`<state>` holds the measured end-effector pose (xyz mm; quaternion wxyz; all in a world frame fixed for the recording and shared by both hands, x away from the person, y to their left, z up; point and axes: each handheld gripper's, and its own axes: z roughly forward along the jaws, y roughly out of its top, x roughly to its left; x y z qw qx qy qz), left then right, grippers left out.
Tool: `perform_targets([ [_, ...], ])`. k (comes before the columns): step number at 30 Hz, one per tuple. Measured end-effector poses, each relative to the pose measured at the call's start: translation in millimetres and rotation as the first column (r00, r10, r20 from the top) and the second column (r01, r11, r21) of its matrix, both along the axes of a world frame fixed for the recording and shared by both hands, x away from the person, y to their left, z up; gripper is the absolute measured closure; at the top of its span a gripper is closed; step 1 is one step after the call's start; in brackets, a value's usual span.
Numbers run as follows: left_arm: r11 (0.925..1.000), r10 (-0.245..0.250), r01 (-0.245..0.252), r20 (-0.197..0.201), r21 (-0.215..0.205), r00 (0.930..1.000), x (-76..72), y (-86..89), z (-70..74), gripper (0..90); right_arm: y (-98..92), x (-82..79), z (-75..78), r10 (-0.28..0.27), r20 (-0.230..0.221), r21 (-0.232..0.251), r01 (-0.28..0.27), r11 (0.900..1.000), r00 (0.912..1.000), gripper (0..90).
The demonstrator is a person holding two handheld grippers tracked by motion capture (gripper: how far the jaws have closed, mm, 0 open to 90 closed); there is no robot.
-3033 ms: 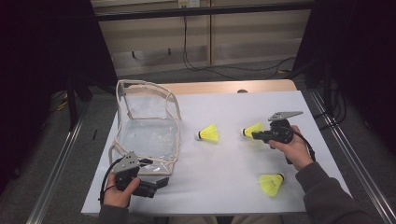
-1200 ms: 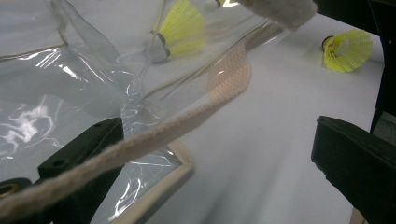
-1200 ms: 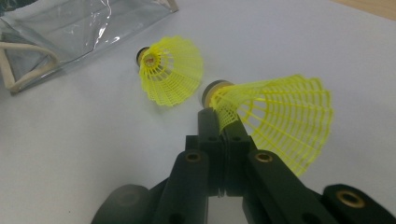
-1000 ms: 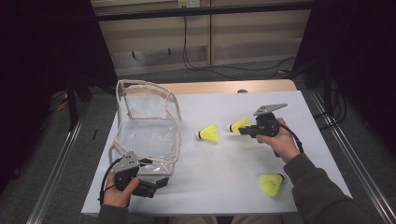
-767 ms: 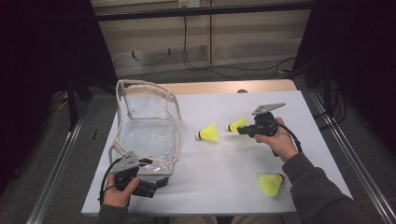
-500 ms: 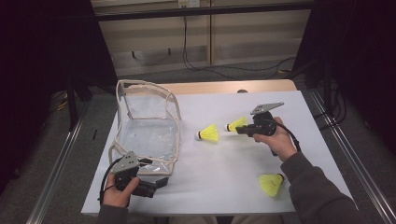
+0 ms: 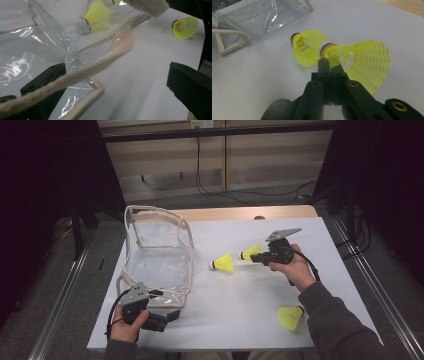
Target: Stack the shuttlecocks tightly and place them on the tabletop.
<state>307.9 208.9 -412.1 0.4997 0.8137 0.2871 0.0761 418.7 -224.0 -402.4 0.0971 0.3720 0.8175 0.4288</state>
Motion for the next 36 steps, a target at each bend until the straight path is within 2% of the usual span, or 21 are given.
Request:
perform_targets([
  [36,1.0000,0.000,0.000,-0.001,-0.007,1.0000,0.2,0.2,0.3,3.1,15.2,5.2,-1.5,0.032,-0.014,-0.030,-0.033,0.999,0.9994,89.4],
])
